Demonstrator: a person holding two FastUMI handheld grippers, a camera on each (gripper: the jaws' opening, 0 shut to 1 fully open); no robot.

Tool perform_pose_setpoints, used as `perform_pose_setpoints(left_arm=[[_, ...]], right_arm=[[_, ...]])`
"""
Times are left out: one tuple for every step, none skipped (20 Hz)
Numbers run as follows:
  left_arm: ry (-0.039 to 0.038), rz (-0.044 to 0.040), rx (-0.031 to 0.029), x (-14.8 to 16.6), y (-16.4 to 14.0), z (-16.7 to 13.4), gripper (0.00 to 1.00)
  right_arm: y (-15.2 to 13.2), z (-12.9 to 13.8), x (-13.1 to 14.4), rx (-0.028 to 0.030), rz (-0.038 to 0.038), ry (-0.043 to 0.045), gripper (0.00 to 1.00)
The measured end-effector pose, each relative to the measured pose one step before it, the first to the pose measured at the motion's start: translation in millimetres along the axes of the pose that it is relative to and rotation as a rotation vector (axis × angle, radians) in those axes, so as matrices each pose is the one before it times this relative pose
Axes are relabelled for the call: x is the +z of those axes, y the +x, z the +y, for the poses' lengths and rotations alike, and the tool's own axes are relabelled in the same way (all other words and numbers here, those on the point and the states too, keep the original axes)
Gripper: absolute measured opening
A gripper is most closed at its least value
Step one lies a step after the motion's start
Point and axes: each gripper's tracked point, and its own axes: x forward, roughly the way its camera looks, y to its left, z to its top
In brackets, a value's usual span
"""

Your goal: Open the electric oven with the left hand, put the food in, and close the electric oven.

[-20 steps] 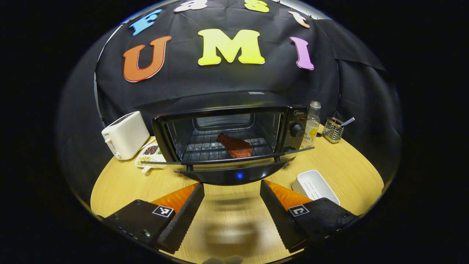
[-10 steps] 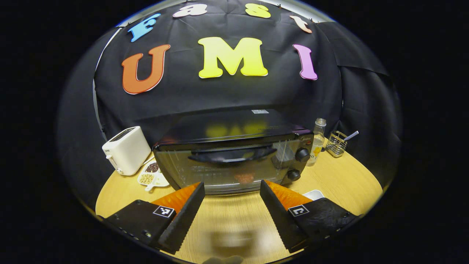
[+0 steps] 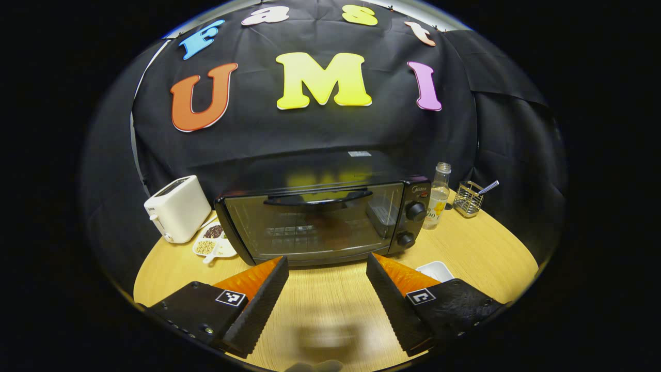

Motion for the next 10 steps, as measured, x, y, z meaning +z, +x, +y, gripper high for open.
perform_pose_setpoints(left_arm=[[-0.01383,-0.02718,-0.00442,12.08,-7.56,-4.67,0.97],[-0.01373,-0.02537,0.00704,15.06,-11.87,-1.16,0.97],[-0.00998,-0.03495,0.00747,18.56,-14.7,-0.94,0.97],[-0.00204,-0.04282,0.01269,23.17,-14.52,-0.03,0.97],[-0.00073,-0.04195,0.00648,21.99,-16.86,-0.88,0.97],[0.00262,-0.05002,0.01101,28.16,-16.82,0.29,0.96],[0.0048,-0.05241,0.02036,25.54,-19.53,6.06,0.96],[0.00013,-0.04184,0.02218,24.73,-18.39,3.85,0.96],[-0.00436,-0.03135,0.01913,18.81,-17.29,1.71,0.96],[-0.00316,-0.02869,0.01147,17.77,-15.58,1.69,0.96]], right_arm=[[-1.2,0.82,4.45,0.00937,-0.0108,-0.00074,1.0],[-2.35,-0.6,6.39,0.00687,-0.01528,0.00079,1.0],[-2.4,-1.2,6.41,0.00385,-0.01593,0.00088,1.0],[-0.95,-2.62,4.19,0.00413,-0.01383,0.00423,1.0],[-2.9,-0.72,6.37,0.01553,-0.01452,0.00477,1.0],[-3.28,0.03,8.58,0.0206,-0.01855,0.00314,1.0],[-1.59,-0.1,7.22,0.02319,-0.01416,0.00031,1.0],[-0.17,-0.75,3.17,0.02415,-0.00944,-0.00432,1.0],[-0.49,-1.18,5.97,0.02042,-0.0179,-0.00415,1.0],[-1.39,-2.06,9.98,0.01832,-0.02717,0.00354,1.0]])
